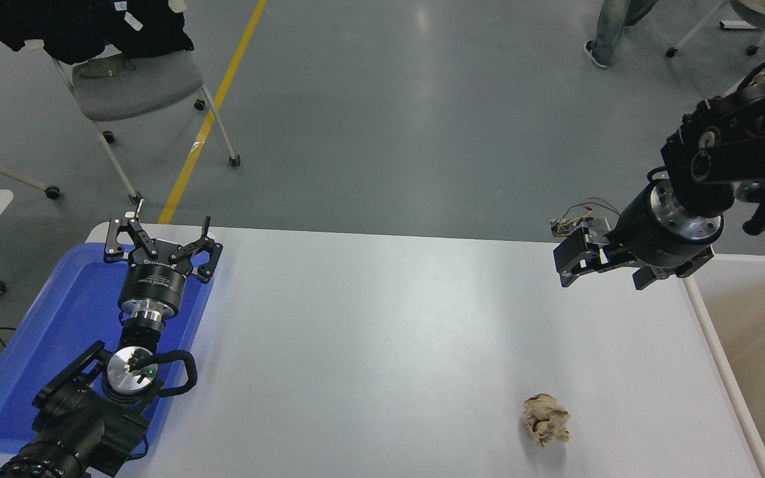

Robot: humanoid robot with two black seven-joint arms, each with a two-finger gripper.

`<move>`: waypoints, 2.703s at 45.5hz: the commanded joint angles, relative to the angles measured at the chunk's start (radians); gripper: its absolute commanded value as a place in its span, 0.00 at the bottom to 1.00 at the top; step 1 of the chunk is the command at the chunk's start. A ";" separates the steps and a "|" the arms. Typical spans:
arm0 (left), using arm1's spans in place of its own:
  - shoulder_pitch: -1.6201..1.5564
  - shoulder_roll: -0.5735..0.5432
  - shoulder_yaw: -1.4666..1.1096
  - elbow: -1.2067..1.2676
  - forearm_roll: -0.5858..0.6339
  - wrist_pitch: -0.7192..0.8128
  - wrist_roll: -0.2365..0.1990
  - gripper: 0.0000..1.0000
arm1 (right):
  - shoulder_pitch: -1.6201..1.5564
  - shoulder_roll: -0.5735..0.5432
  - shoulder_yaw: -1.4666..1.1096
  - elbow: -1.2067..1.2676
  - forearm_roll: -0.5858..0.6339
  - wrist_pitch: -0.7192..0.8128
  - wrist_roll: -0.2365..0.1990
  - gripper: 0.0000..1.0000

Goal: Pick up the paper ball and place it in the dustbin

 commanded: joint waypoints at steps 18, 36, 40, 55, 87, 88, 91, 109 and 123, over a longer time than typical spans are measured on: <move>0.000 0.000 0.000 0.000 0.000 0.000 0.000 1.00 | -0.005 0.000 0.000 -0.003 -0.001 0.000 0.001 1.00; 0.000 0.000 0.000 0.000 0.000 0.000 0.000 1.00 | -0.030 -0.004 0.003 -0.035 0.001 0.002 0.001 1.00; 0.000 0.000 0.000 0.000 0.000 0.000 0.000 1.00 | -0.030 -0.003 0.003 -0.037 0.002 0.000 0.001 1.00; 0.000 0.000 0.000 0.000 0.000 0.000 0.000 1.00 | -0.042 0.000 0.019 -0.054 0.010 0.000 -0.001 1.00; 0.000 0.000 0.000 0.000 0.000 0.000 0.000 1.00 | -0.192 0.000 0.022 -0.086 0.018 -0.017 0.007 1.00; 0.000 0.000 0.000 0.000 0.000 0.000 0.000 1.00 | -0.206 0.000 0.022 -0.086 0.018 -0.020 0.007 1.00; 0.000 0.000 0.000 0.000 0.000 0.000 0.000 1.00 | -0.261 -0.001 0.031 -0.086 0.018 -0.047 0.007 1.00; 0.000 0.000 0.000 0.000 0.000 0.000 0.000 1.00 | -0.540 0.007 0.173 -0.098 0.004 -0.257 0.005 1.00; 0.000 0.000 0.001 0.000 0.000 0.000 0.000 1.00 | -0.626 0.020 0.178 -0.132 0.002 -0.310 0.007 1.00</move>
